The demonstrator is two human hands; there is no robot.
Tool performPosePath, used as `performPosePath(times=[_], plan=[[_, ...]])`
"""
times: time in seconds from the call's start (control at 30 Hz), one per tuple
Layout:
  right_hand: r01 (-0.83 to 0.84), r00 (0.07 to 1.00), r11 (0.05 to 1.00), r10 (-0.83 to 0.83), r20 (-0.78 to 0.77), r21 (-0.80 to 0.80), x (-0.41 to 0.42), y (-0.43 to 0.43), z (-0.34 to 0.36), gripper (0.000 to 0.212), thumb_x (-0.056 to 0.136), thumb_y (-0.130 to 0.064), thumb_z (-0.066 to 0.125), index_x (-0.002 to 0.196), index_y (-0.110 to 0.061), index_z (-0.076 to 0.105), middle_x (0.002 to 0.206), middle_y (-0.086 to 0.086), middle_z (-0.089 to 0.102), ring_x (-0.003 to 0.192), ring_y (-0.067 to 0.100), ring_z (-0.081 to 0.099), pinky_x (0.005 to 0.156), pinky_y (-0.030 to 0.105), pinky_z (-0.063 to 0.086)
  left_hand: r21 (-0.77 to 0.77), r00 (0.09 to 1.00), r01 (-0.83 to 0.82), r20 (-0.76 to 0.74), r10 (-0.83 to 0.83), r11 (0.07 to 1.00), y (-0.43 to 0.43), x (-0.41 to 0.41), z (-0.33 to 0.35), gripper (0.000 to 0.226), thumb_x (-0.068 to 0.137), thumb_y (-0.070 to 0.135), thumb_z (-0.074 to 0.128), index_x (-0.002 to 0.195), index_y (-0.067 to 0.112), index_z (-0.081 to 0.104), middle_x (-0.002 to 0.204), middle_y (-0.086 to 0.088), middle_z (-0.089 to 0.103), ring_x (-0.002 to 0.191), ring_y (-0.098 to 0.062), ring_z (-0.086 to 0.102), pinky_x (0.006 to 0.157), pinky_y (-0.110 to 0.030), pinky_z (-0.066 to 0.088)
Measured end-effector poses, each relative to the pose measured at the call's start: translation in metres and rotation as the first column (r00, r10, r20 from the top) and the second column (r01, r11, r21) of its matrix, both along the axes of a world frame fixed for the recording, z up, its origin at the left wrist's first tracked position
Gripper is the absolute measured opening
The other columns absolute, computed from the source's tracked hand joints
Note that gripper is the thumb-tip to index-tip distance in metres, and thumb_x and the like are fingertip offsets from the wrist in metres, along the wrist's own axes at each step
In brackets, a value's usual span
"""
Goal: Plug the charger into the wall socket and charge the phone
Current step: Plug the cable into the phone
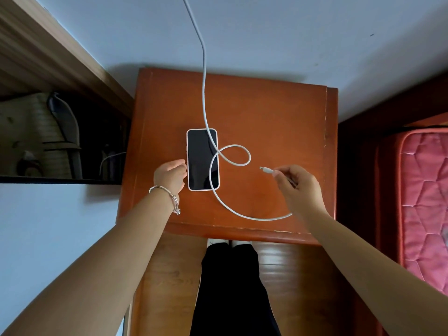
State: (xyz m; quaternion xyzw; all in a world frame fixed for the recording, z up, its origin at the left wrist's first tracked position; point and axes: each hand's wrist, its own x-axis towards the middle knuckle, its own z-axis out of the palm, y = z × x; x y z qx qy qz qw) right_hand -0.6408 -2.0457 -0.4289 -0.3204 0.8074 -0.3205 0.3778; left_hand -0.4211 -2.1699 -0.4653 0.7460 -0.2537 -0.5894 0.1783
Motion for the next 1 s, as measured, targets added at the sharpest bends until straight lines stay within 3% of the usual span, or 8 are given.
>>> performPosePath(times=[0.1,0.3,0.43,0.53,0.7,0.87,1.0], plan=[[-0.021,1.0,1.0,0.021,0.003,0.015,0.0,-0.002,-0.001,0.007,0.091,-0.023,0.056,0.089,-0.023,0.063,0.065,-0.012,0.061,0.052,-0.011,0.051,0.045,0.005,0.035,0.007,0.999,0.031,0.033,-0.031,1.0,-0.005,-0.002,-0.005,0.032,0.091,0.006,0.052,0.123,0.007,0.059,0.129,-0.013,0.06,0.117,-0.026,0.058,0.096,-0.037,0.047],[-0.027,1.0,0.999,0.026,0.013,0.034,0.001,-0.001,-0.006,0.012,0.092,-0.022,0.053,0.082,-0.026,0.058,0.059,-0.011,0.051,0.043,-0.005,0.043,0.04,0.008,0.031,0.039,1.0,-0.004,0.023,0.003,0.999,-0.008,-0.007,-0.011,0.029,0.09,0.009,0.054,0.118,0.005,0.062,0.118,-0.013,0.066,0.105,-0.025,0.062,0.081,-0.033,0.049],[-0.01,1.0,0.999,0.01,0.022,0.035,0.002,0.001,-0.007,0.014,0.091,-0.024,0.055,0.078,-0.03,0.056,0.05,-0.013,0.048,0.043,-0.005,0.043,0.039,0.009,0.031,0.065,1.0,-0.029,-0.006,0.029,0.997,-0.008,-0.008,-0.014,0.018,0.089,0.007,0.055,0.101,0.013,0.067,0.113,-0.011,0.067,0.102,-0.025,0.064,0.076,-0.035,0.054],[-0.014,0.999,0.999,0.012,0.045,0.052,0.002,0.001,-0.008,0.01,0.091,-0.026,0.055,0.081,-0.027,0.057,0.048,-0.026,0.052,0.043,-0.004,0.043,0.039,0.009,0.031,0.041,1.0,-0.011,0.002,0.011,0.999,-0.006,-0.008,-0.016,0.015,0.089,0.008,0.056,0.093,0.018,0.065,0.11,-0.009,0.068,0.099,-0.025,0.065,0.08,-0.039,0.056],[0.004,0.998,0.998,-0.007,0.058,0.058,0.002,0.0,-0.008,0.021,0.092,-0.032,0.052,0.086,-0.018,0.066,0.043,-0.014,0.043,0.037,0.001,0.036,0.037,0.01,0.024,-0.01,1.0,0.013,0.021,-0.012,1.0,-0.005,-0.01,-0.016,0.014,0.088,0.007,0.059,0.085,0.021,0.062,0.096,-0.006,0.068,0.082,-0.019,0.066,0.062,-0.031,0.056],[-0.009,0.996,0.998,0.004,0.084,0.063,0.003,0.0,-0.004,0.028,0.093,-0.035,0.051,0.079,-0.02,0.07,0.037,-0.015,0.041,0.034,0.005,0.03,0.037,0.013,0.02,-0.013,0.999,0.043,0.002,-0.043,0.999,-0.005,-0.009,-0.012,0.017,0.087,0.007,0.06,0.08,0.023,0.064,0.089,-0.002,0.068,0.081,-0.019,0.065,0.058,-0.029,0.053],[-0.023,0.993,0.998,0.016,0.113,0.057,0.004,-0.002,0.001,0.024,0.091,-0.034,0.055,0.079,-0.018,0.069,0.049,-0.011,0.044,0.037,0.004,0.03,0.041,0.018,0.024,-0.022,0.996,0.092,-0.016,-0.093,0.995,-0.008,-0.014,-0.007,0.016,0.086,0.003,0.059,0.088,0.016,0.068,0.091,-0.004,0.069,0.084,-0.021,0.066,0.06,-0.033,0.056]])
